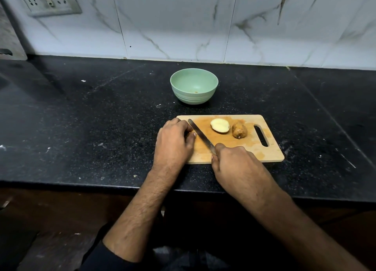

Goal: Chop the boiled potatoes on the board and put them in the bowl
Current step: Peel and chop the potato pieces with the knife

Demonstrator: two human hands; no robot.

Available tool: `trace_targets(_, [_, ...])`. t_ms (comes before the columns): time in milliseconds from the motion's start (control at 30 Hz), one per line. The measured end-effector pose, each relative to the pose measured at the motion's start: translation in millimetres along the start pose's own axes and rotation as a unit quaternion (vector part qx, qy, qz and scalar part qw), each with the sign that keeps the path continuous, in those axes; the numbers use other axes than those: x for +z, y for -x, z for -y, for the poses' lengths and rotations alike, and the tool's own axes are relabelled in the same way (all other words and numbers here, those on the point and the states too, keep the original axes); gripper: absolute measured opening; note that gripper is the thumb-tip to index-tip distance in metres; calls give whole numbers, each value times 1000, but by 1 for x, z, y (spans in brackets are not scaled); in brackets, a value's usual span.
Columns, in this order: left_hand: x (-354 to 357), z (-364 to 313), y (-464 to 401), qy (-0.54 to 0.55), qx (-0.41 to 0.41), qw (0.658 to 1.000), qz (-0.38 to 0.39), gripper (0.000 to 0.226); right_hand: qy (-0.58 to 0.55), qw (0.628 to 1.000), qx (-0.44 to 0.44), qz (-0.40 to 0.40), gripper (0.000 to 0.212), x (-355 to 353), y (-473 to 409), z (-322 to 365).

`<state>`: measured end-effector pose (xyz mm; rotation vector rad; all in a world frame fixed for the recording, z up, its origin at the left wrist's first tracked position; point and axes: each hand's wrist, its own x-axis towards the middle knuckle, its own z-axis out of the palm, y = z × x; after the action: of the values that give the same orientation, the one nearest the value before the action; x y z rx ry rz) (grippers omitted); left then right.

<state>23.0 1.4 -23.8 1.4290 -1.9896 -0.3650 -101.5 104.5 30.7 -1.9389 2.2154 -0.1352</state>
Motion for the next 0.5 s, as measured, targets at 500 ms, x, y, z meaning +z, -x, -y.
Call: trace_targets(500, [3, 1, -2, 21, 6, 1000, 10, 2, 24, 998, 28, 52, 32, 3, -19, 3])
